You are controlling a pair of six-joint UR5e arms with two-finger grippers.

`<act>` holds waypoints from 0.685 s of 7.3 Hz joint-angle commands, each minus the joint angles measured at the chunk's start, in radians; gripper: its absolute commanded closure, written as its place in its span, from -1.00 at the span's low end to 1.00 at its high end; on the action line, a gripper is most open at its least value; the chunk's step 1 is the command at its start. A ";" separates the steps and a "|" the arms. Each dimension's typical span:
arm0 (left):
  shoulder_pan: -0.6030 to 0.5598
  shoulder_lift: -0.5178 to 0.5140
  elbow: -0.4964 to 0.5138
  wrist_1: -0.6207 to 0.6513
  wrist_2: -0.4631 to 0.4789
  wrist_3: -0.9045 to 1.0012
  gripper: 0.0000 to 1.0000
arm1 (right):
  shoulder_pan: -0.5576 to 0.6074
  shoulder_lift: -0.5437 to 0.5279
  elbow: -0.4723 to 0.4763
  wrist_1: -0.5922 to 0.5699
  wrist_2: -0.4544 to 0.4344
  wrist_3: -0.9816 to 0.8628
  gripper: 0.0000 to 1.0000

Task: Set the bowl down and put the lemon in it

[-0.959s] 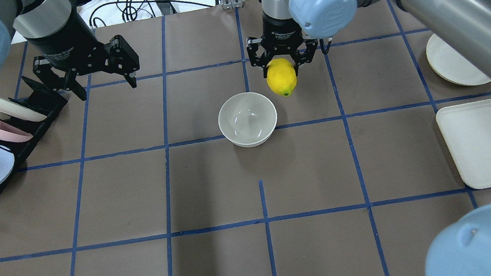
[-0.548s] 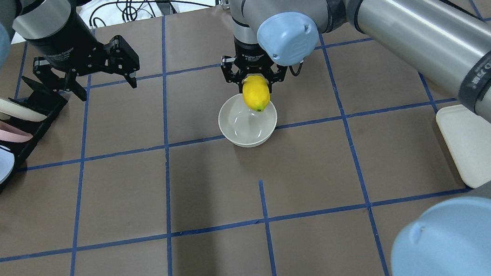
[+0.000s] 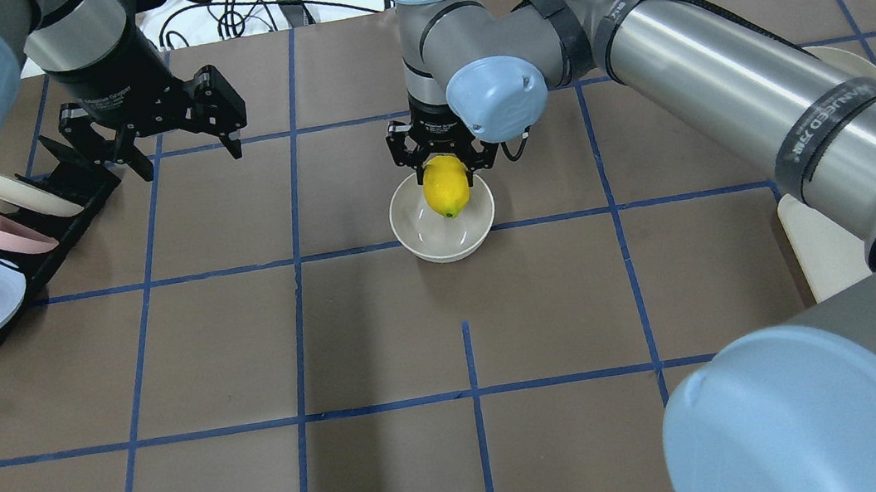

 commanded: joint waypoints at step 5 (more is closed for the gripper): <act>-0.005 0.008 -0.001 0.000 0.004 -0.001 -1.00 | 0.000 0.024 0.066 -0.121 0.046 0.004 1.00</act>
